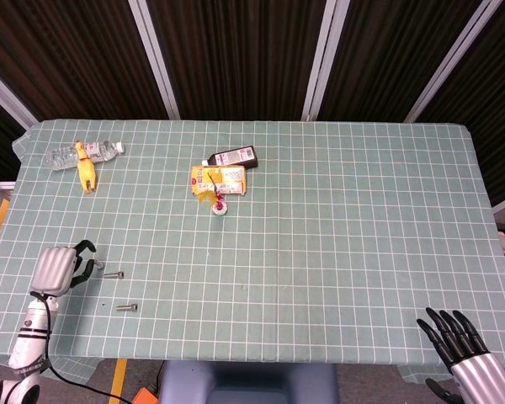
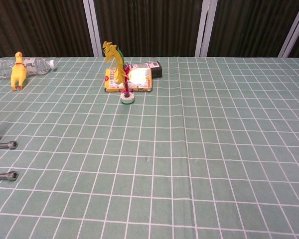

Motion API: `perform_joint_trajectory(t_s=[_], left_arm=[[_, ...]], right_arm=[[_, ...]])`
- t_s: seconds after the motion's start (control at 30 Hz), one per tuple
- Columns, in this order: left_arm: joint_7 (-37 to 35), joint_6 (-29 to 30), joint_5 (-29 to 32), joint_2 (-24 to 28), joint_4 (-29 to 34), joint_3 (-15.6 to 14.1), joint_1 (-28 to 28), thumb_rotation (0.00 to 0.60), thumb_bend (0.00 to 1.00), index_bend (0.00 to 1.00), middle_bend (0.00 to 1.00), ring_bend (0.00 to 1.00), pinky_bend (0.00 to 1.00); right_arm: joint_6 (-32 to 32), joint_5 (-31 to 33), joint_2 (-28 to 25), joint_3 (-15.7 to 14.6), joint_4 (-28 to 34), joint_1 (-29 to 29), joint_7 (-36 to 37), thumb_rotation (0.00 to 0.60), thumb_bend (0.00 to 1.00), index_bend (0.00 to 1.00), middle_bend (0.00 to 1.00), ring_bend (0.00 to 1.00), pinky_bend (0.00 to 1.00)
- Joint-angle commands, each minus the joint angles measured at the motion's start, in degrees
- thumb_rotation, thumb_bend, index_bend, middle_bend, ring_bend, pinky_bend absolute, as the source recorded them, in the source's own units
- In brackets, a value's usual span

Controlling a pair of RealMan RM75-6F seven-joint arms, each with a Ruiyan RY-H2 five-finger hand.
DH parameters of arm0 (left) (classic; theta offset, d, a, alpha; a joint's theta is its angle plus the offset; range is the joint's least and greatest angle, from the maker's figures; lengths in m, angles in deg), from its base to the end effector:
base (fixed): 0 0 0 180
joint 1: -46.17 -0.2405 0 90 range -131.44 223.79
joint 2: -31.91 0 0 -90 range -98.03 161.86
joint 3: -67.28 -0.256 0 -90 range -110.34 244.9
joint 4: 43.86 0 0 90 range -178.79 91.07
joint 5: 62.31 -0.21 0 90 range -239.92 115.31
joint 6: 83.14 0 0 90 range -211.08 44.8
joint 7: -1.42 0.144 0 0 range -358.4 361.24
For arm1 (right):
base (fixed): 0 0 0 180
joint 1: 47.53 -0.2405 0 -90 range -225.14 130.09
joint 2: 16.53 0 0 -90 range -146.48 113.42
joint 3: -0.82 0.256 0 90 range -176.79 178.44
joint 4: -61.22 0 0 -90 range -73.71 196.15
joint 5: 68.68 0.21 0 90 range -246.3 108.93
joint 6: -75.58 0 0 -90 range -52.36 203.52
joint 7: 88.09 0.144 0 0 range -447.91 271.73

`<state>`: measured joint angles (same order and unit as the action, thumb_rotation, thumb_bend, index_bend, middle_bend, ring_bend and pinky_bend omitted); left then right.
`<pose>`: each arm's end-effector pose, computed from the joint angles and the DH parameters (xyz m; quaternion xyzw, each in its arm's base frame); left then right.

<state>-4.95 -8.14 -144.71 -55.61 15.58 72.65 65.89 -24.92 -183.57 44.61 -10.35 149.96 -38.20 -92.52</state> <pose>-0.3289 0.2839 0.0681 -0.6327 -0.3582 -0.3945 0.5620 -0.2862 -0.0444 0.1565 0.7033 -0.3278 0.3841 0.5003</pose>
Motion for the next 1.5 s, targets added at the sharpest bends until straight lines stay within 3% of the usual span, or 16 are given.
perform_joint_trajectory(t_s=[0.03, 0.27, 0.47, 0.7, 1.03, 1.5], left_arm=[[-1.31, 2.76, -1.83, 2.02, 4.20, -0.83, -1.61, 0.600, 0.46, 0.44, 1.00, 1.00, 1.00], [0.60, 3.31, -3.44, 3.64, 10.43, -4.51, -4.21, 0.600, 0.46, 0.44, 1.00, 1.00, 1.00], [5.64, 3.72, -3.72, 0.75, 8.34, -5.61, -5.38, 0.600, 0.46, 0.42, 1.00, 1.00, 1.00], [7.18, 1.61, -2.48, -1.98, 4.75, -5.50, -5.44, 0.600, 0.46, 0.41, 1.00, 1.00, 1.00], [9.80, -1.10, -0.50, -2.12, 4.50, -4.88, -5.25, 0.600, 0.46, 0.32, 1.00, 1.00, 1.00], [11.79, -4.93, 1.61, -3.07, 3.42, -3.70, -3.86, 0.600, 0.46, 0.32, 1.00, 1.00, 1.00]], right_arm=[[0.02, -0.26, 0.03, -0.15, -0.03, 0.04, -0.16, 0.600, 0.18, 0.00, 0.00, 0.00, 0.00], [-0.75, -0.73, -0.03, -0.25, -0.32, 0.26, 0.20, 0.600, 0.18, 0.00, 0.00, 0.00, 0.00], [-1.25, -1.07, -0.31, -0.45, -0.56, 0.37, 0.85, 0.600, 0.18, 0.00, 0.00, 0.00, 0.00], [-1.85, -1.03, -0.48, -0.34, -0.75, 0.47, 1.46, 0.600, 0.18, 0.00, 0.00, 0.00, 0.00], [-1.48, -1.08, -0.50, -0.41, -0.62, 0.45, 1.25, 0.600, 0.18, 0.00, 0.00, 0.00, 0.00], [-1.52, -0.79, -0.64, -0.27, -0.50, 0.43, 1.57, 0.600, 0.18, 0.00, 0.00, 0.00, 0.00]])
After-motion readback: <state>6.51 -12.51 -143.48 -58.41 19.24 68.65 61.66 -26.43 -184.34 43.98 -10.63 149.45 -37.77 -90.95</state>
